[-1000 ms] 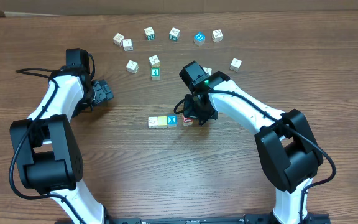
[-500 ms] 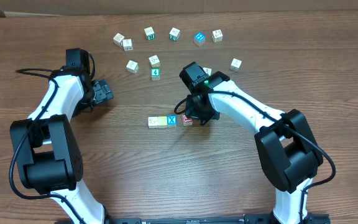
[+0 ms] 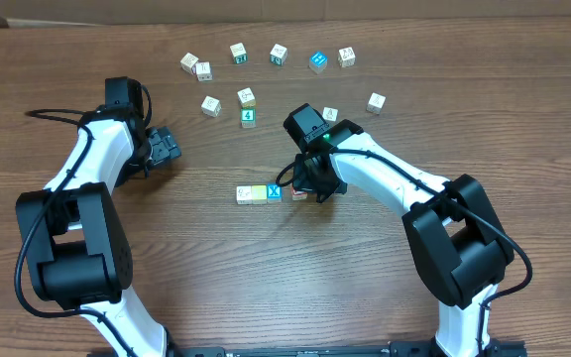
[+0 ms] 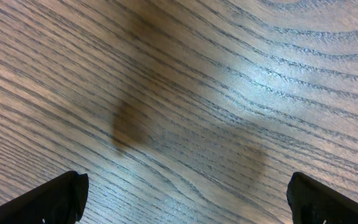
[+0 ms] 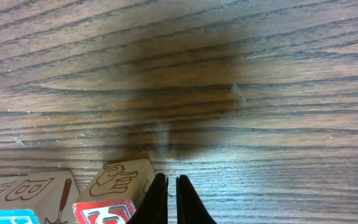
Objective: Form a horizontal line
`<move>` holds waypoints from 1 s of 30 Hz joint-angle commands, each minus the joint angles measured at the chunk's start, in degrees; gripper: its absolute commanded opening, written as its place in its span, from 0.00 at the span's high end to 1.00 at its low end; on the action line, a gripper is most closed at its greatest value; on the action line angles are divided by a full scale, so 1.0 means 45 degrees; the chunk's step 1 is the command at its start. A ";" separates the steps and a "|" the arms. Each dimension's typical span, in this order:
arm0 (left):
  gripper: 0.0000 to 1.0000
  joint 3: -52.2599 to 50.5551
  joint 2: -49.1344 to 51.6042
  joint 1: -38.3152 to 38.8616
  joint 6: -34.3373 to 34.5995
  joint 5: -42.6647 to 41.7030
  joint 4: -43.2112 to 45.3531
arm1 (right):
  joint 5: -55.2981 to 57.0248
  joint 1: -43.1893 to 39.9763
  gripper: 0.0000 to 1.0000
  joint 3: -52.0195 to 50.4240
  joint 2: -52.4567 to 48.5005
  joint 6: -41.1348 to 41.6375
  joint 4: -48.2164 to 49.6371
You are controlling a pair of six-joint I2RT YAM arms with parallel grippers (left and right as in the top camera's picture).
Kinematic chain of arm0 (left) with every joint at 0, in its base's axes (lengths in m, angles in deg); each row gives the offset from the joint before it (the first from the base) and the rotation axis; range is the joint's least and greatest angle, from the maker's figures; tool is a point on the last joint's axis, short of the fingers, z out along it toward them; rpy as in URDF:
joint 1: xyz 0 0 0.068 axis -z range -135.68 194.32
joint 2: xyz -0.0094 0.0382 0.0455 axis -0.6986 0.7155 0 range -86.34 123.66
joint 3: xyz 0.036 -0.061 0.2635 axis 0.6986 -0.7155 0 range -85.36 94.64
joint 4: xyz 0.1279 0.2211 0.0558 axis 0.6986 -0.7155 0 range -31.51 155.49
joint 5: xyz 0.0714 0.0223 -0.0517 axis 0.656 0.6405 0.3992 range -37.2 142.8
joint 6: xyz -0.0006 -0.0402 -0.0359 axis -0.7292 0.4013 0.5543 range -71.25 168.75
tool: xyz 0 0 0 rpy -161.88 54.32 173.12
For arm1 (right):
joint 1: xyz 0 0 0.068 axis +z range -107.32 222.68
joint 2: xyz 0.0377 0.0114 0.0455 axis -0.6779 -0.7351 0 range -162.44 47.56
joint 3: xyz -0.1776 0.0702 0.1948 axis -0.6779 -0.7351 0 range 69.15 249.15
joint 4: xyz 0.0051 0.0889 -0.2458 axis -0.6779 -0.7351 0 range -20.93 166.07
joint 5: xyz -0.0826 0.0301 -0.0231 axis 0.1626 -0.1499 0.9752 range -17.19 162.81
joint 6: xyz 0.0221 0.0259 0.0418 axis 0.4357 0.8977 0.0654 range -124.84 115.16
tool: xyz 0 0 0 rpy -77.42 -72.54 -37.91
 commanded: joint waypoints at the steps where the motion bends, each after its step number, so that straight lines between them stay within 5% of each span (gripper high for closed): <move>1: 0.00 -0.0019 0.0044 0.0039 -0.0330 0.0155 0.0015 | -0.0228 0.0078 0.96 -0.0078 0.0141 0.0053 0.0087; 30: 0.00 -0.0015 0.0044 0.0039 -0.0330 0.0155 0.0015 | -0.0107 0.0384 0.95 -0.0078 0.0141 0.0005 0.0515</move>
